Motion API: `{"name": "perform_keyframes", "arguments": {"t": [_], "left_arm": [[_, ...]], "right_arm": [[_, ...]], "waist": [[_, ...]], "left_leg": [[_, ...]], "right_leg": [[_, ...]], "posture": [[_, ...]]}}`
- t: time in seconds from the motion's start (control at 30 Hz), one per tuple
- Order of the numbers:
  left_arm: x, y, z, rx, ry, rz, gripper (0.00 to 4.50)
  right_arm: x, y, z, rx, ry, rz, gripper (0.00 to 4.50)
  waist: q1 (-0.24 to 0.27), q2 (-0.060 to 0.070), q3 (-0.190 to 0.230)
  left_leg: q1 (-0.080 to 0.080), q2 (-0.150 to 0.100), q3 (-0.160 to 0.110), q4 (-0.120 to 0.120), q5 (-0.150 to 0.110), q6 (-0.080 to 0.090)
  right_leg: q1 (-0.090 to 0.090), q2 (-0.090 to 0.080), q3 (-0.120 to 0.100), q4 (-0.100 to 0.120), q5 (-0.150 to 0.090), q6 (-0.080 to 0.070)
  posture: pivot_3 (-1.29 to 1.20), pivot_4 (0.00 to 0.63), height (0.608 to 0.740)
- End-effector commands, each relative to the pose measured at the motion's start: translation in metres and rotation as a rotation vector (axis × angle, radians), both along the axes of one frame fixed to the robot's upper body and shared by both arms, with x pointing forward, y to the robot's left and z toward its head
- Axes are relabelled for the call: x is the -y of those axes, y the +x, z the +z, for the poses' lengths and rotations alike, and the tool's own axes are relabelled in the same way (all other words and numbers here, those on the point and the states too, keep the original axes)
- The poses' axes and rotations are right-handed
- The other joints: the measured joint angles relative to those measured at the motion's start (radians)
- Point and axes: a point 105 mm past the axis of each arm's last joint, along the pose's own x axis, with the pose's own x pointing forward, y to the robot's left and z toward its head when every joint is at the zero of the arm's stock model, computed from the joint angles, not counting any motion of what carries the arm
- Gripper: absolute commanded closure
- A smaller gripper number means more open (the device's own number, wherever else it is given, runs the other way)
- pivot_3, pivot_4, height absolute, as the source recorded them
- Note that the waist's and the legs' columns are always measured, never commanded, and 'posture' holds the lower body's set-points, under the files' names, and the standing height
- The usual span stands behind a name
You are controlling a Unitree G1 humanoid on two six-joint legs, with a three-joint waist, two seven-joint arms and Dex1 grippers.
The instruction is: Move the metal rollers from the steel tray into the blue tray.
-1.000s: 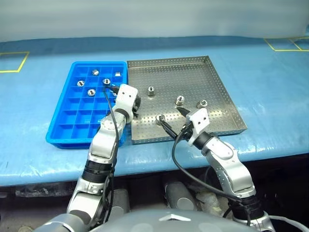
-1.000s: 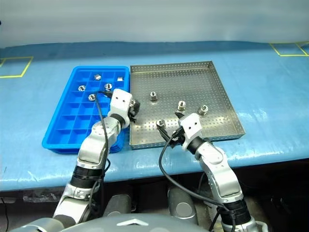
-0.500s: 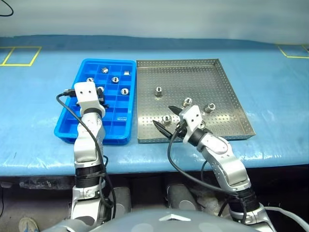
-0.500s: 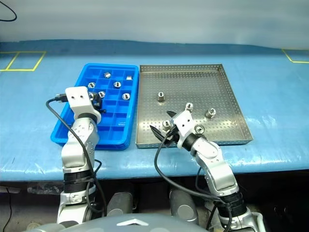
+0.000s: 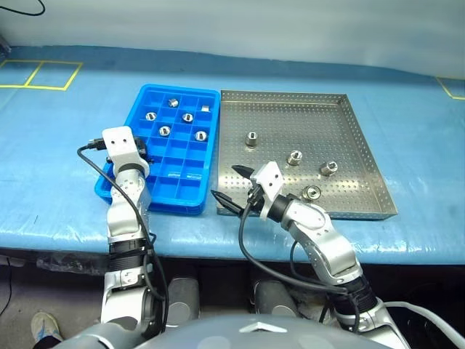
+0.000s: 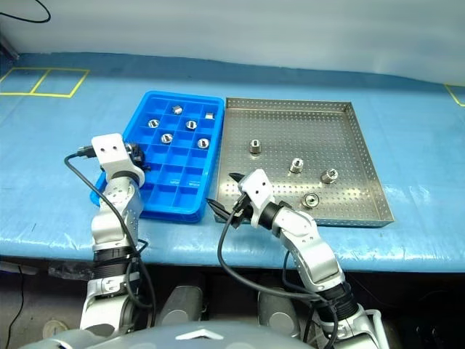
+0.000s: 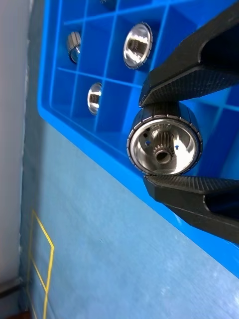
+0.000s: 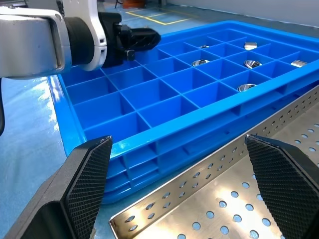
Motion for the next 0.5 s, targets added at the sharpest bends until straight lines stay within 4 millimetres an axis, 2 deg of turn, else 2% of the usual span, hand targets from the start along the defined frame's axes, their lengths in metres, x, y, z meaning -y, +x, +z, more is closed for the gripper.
{"name": "perform_keyframes", "arguments": {"t": [0.03,0.23,0.4,0.47,0.5], "left_arm": [[0.008,0.005,0.018,0.071,0.017,-0.036,2.63],[-0.008,0.007,-0.003,-0.035,0.011,0.073,2.63],[-0.012,0.010,-0.005,-0.052,0.007,0.095,2.63],[-0.011,0.013,-0.007,-0.064,0.006,0.092,1.91],[-0.011,0.013,-0.007,-0.072,0.015,0.093,1.69]], "right_arm": [[-0.001,-0.001,0.013,0.040,0.022,0.010,0.00],[0.003,-0.002,0.013,0.040,0.023,-0.013,0.00],[0.004,-0.003,0.013,0.038,0.019,-0.024,0.00],[0.005,-0.004,0.013,0.039,0.017,-0.030,0.00],[0.006,-0.004,0.013,0.038,0.017,-0.034,0.00]], "waist": [[0.000,0.000,0.000],[-0.007,0.000,0.000],[-0.007,0.000,0.000],[-0.008,0.000,0.000],[-0.008,0.000,0.000]], "left_leg": [[0.000,0.000,0.000,0.000,0.000,0.000],[0.001,0.000,0.000,0.000,0.000,0.000],[0.000,0.000,0.000,0.000,0.000,0.000],[0.000,0.000,0.000,0.000,0.000,0.000],[0.000,0.000,0.000,0.000,0.000,0.000]], "right_leg": [[0.000,0.000,0.000,0.000,0.000,0.000],[0.000,0.000,0.000,0.000,0.000,0.000],[0.000,0.000,0.000,0.000,0.000,0.000],[0.000,0.000,0.000,0.000,0.000,0.000],[0.000,0.000,0.000,0.000,0.000,0.000]], "posture": [[0.12,0.150,0.740],[0.10,0.150,0.740],[0.08,0.150,0.740],[0.07,0.150,0.740],[0.07,0.150,0.740]]}}
